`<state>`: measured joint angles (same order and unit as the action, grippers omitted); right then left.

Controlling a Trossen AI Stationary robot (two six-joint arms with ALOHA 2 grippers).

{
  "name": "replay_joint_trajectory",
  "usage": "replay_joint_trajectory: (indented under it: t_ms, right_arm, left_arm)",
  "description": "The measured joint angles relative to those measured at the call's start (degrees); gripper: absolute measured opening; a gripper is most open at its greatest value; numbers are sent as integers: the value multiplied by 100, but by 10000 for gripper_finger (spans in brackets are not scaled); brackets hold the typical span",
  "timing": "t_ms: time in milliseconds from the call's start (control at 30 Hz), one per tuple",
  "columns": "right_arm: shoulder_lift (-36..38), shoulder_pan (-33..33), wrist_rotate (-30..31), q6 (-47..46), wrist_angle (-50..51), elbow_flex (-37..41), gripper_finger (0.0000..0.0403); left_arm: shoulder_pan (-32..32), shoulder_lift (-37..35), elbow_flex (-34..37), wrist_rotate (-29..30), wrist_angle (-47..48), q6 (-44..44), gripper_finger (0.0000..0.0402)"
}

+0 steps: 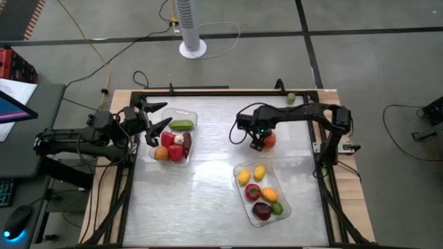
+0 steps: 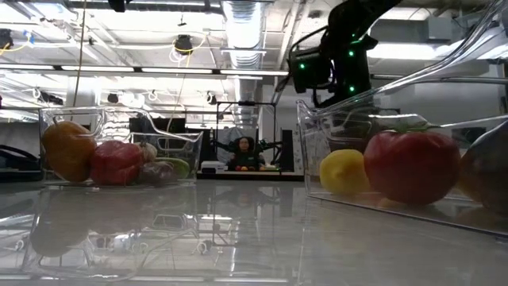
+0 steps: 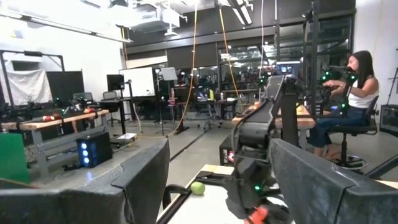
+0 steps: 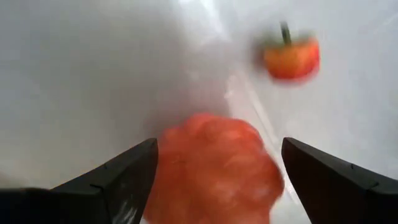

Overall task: Sort produce into baskets
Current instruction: Put the orange squash into the left transparent bin, then put the red tomato into the left transparent bin

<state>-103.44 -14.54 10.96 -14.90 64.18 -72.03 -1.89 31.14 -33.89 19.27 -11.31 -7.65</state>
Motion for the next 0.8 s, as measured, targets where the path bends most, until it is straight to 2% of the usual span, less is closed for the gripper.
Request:
replay_joint_trajectory:
  t_ms: [300,433,800]
  right_arm:
    - [2,-394,137,154,-54,14,367]
    - [72,-400,463,388,-331,13,367]
    - [97,-1474,587,685,-2262,9,346]
  left_arm:
    - [0,-2,0,0,2,-3,265]
    - [0,-2,0,0,4,-3,265]
    - [0,-2,2,0,4,-3,265]
